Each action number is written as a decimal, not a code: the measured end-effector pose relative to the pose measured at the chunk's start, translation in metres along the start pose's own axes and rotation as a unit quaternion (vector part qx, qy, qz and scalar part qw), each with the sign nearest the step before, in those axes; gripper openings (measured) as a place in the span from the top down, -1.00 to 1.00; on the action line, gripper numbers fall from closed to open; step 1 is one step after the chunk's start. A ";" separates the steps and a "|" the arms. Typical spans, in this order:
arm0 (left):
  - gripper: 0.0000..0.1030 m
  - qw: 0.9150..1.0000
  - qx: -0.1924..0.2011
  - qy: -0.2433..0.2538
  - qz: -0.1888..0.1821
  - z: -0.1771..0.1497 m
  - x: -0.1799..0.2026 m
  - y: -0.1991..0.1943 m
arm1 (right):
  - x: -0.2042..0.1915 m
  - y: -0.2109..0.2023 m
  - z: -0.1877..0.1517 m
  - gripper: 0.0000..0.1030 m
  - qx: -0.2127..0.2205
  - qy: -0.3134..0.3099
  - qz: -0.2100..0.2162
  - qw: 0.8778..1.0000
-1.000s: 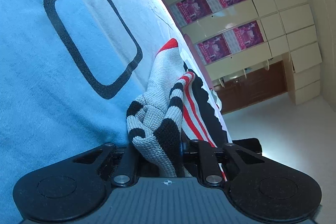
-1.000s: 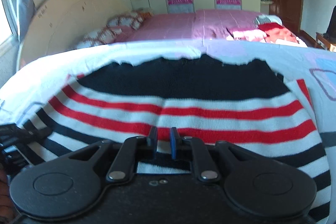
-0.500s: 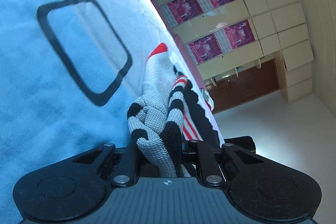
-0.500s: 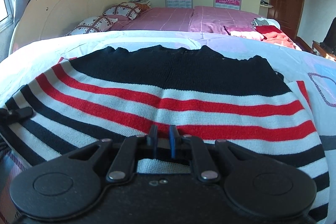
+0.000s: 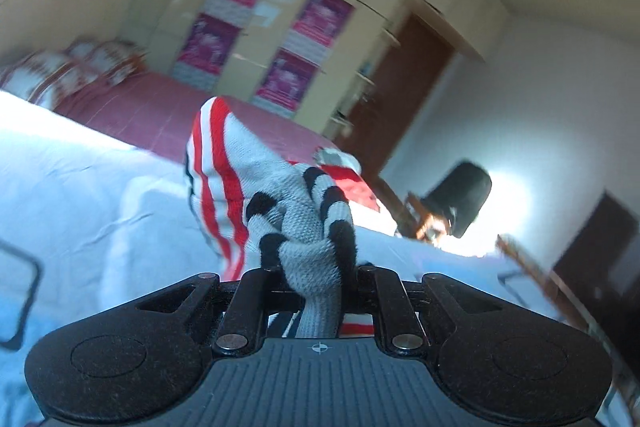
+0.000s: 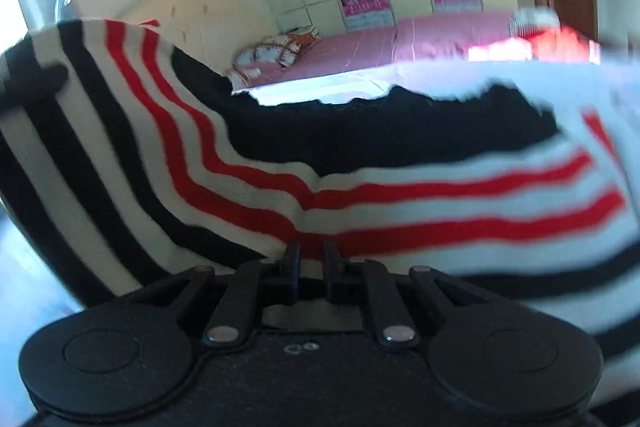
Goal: Fold small clothes
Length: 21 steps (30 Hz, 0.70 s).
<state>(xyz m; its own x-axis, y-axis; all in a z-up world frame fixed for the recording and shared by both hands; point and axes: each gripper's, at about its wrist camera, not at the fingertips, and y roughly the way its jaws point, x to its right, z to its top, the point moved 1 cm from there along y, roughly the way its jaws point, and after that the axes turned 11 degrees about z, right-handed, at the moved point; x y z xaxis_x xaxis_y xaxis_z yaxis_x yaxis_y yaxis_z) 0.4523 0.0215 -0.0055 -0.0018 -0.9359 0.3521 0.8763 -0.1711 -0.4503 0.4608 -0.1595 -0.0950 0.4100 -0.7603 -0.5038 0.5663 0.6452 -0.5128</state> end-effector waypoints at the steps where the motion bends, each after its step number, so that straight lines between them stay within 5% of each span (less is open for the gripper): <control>1: 0.71 1.000 -0.008 0.020 -0.007 0.000 0.018 0.005 | 0.011 -0.015 -0.002 0.71 0.018 0.032 0.008 0.999; 3: 0.71 0.998 -0.029 0.052 -0.016 -0.007 0.051 0.019 | 0.039 -0.055 -0.009 0.56 0.066 0.097 0.008 0.993; 6: 0.63 0.989 -0.098 0.108 -0.027 -0.036 0.101 0.055 | 0.089 -0.118 -0.026 -0.07 0.138 0.194 0.004 0.971; 7: 0.34 0.983 -0.129 0.126 -0.031 -0.050 0.113 0.068 | 0.101 -0.136 -0.030 -0.41 0.162 0.215 0.005 0.963; 9: 0.25 0.973 -0.166 0.150 -0.051 -0.069 0.136 0.073 | 0.123 -0.170 -0.035 -0.51 0.197 0.249 0.017 0.948; 11: 0.08 0.978 -0.127 0.157 -0.050 -0.074 0.139 0.044 | 0.134 -0.194 -0.035 -0.51 0.216 0.263 0.037 0.940; 14: 0.08 0.989 -0.093 0.093 -0.065 -0.049 0.104 0.001 | 0.135 -0.206 -0.030 -0.53 0.217 0.273 0.072 0.935; 17: -0.10 0.997 -0.053 0.052 -0.011 -0.028 0.055 -0.026 | 0.129 -0.195 -0.026 -0.73 0.185 0.281 0.116 0.935; 21: -0.16 0.993 -0.105 0.007 0.056 -0.026 -0.009 -0.015 | 0.125 -0.166 -0.030 -0.77 0.125 0.323 0.153 0.925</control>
<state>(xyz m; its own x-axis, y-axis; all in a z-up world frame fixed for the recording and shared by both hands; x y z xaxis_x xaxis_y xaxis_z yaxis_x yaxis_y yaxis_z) 0.4263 0.0249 -0.0237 0.0814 -0.9565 0.2800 0.7513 -0.1258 -0.6479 0.3970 -0.3595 -0.0938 0.1122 -0.2888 -0.9508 0.6755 0.7239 -0.1401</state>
